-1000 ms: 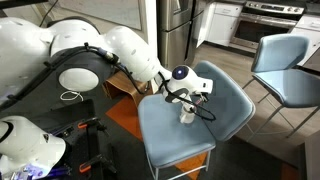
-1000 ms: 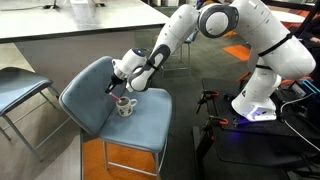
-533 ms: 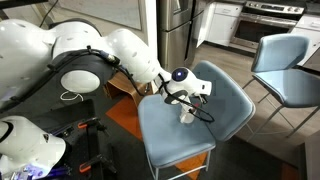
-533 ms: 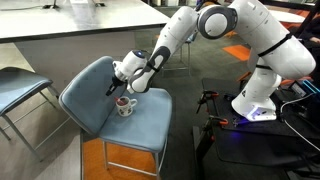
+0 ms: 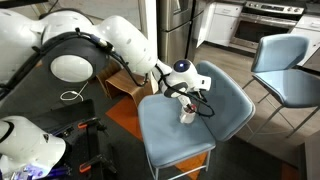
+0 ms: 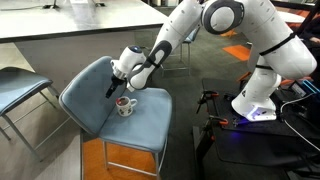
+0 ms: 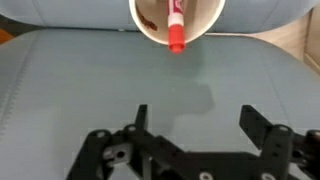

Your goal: Put the marker into the white mug.

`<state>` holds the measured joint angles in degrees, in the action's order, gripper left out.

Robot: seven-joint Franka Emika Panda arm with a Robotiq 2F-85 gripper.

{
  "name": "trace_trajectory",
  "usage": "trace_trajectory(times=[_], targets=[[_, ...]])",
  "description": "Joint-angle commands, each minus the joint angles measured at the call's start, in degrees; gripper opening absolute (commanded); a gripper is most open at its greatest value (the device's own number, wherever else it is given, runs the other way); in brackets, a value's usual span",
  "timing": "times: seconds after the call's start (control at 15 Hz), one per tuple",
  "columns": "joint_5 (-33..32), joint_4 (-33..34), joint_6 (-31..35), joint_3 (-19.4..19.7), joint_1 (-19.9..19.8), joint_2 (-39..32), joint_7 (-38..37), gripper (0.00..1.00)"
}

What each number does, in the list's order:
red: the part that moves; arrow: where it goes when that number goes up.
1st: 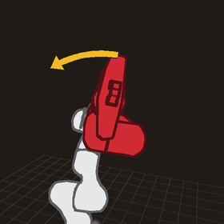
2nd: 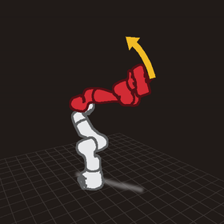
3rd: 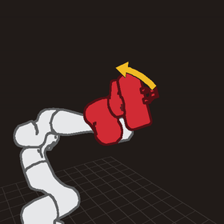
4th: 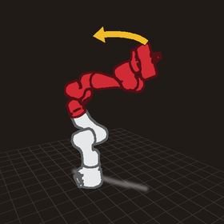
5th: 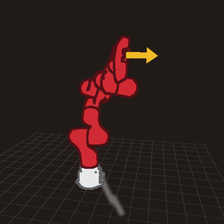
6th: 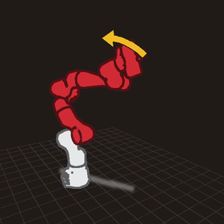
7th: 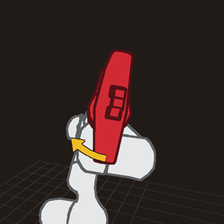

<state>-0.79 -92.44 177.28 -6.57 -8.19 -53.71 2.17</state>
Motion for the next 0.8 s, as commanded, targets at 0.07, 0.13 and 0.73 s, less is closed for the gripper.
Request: trace_trajectory(times=[0.07,0.13,0.73], targets=[[2.28,-6.06,-16.32,1.94,2.50,9.27,-2.29,1.00],[2.41,-6.55,-20.35,2.54,3.27,10.84,-2.64,1.00],[2.10,-10.78,-37.37,5.60,7.83,19.45,-6.83,1.00]])
